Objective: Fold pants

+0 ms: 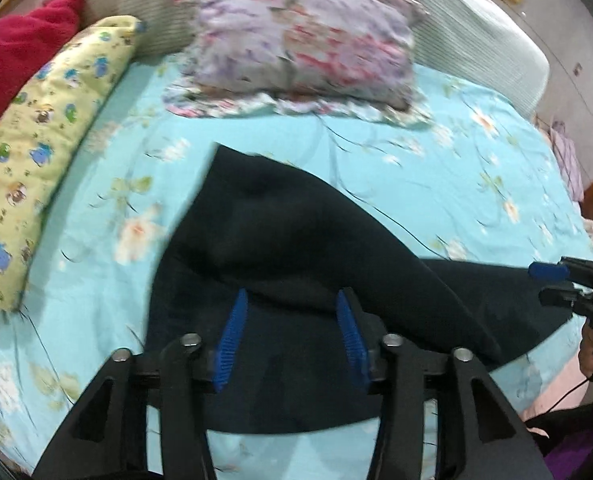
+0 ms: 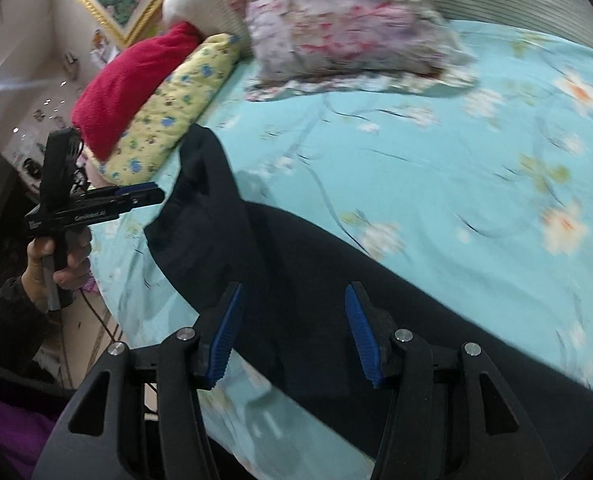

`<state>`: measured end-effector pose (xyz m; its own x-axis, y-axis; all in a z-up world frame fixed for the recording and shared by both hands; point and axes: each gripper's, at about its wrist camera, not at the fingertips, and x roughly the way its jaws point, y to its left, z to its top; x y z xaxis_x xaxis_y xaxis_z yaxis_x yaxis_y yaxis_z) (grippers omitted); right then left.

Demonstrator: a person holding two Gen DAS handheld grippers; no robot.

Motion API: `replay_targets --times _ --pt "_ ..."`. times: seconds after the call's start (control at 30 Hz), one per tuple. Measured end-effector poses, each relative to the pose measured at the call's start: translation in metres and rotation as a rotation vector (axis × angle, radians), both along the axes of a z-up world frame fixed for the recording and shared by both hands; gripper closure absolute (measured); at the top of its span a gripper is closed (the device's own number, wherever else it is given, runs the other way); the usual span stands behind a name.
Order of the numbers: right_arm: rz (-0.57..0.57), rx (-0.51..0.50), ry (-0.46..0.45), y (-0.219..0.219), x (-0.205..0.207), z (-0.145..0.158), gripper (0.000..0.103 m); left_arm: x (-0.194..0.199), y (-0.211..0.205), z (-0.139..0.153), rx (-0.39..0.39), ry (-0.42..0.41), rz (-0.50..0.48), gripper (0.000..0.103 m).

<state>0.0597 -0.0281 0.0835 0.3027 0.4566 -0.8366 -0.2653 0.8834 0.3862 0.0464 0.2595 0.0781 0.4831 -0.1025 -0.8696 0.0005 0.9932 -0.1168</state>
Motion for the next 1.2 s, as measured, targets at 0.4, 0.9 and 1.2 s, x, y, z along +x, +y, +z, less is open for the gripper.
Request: replay_targets --times 0.4,0.9,1.2 --pt "0.117 0.039 0.069 0.083 0.074 -0.039 0.049 0.072 0.064 -0.018 -0.059 0.045 -0.010 0.043" --pt "0.177 0.080 0.093 0.112 0.080 -0.052 0.096 0.092 0.055 -0.030 -0.105 0.061 -0.138 0.095" --pt "0.244 0.092 0.013 0.123 0.060 -0.027 0.101 0.044 0.047 -0.007 -0.077 -0.017 -0.119 0.101"
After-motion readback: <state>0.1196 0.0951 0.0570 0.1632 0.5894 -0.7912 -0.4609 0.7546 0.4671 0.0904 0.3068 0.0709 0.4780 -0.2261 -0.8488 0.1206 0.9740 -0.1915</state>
